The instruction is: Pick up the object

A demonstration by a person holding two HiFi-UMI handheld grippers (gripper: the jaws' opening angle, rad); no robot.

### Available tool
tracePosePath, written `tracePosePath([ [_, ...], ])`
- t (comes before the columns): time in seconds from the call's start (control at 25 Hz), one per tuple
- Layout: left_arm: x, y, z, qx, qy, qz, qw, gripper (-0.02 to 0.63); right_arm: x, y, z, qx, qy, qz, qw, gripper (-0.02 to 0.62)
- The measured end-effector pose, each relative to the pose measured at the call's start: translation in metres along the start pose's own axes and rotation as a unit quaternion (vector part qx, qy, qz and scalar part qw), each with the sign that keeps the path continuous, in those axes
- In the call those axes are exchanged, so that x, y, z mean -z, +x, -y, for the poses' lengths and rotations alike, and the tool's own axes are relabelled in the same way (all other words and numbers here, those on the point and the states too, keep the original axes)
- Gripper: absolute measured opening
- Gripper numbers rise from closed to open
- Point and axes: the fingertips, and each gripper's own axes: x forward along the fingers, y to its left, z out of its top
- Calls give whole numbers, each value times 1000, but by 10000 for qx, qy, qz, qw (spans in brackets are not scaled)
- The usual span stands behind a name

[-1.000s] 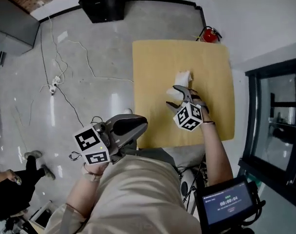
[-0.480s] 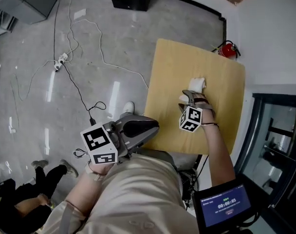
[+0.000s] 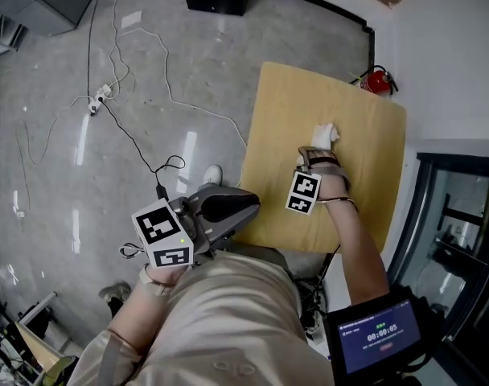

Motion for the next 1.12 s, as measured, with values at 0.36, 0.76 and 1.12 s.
tracePosePath([
  [0.36,0,-5,-2,-27,-8,-34,10000,25,-27,-23,8,339,948,598,9931,229],
  [0.76,45,12,-112,395,-368,-265,9982,23,-36,-130,62,1669,1374,1129,9698,221],
  [1.12,-52,145,-119,4185,-2138,1130,8754,197,-49,-287,109,2246,1515,2039,9407,216],
])
